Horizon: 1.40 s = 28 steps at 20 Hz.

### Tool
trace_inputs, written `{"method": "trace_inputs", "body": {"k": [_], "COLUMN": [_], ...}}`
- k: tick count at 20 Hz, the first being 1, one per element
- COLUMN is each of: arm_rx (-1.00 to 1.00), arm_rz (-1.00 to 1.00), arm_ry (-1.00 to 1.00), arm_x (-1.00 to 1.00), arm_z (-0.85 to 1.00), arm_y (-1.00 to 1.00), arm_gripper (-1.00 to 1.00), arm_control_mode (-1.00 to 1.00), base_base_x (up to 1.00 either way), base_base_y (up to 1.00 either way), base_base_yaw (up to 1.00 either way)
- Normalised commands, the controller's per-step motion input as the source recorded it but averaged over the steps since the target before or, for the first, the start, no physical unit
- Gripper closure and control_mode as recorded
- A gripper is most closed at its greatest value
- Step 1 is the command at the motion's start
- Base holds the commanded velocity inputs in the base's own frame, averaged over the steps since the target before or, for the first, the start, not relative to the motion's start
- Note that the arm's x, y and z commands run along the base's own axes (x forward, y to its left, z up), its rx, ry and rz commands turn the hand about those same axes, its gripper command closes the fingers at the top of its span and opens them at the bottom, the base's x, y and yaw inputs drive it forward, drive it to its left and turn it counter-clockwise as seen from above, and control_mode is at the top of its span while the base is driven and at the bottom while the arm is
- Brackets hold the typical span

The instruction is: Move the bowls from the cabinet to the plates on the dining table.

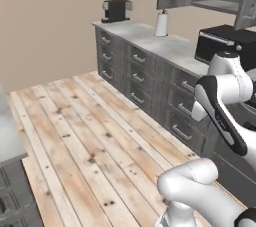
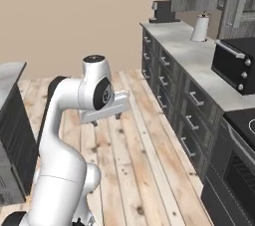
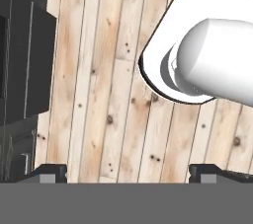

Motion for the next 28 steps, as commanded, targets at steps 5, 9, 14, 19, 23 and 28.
{"method": "trace_inputs", "body": {"k": [5, 9, 14, 19, 23, 28], "arm_rx": [0.0, 0.0, 0.0, 0.0, 0.0, 0.0], "arm_rz": [0.0, 0.0, 0.0, 0.0, 0.0, 0.0], "arm_ry": [0.0, 0.0, 0.0, 0.0, 0.0, 0.0], "arm_x": [0.0, 0.0, 0.0, 0.0, 0.0, 0.0], "arm_z": [0.0, 0.0, 0.0, 0.0, 0.0, 0.0], "arm_y": [0.0, 0.0, 0.0, 0.0, 0.0, 0.0], "arm_gripper": [-1.0, -1.0, -1.0, -1.0, -1.0, -1.0], "arm_control_mode": [1.0, 1.0, 1.0, 1.0, 1.0, 1.0], "base_base_x": [0.57, 0.78, 0.93, 0.76, 0.45, 0.43], "base_base_y": [-0.21, 0.01, 0.0, -0.09, 0.0, 0.07], "base_base_yaw": [-0.1, -0.08, -0.14, -0.43, -0.57, -0.57]}}
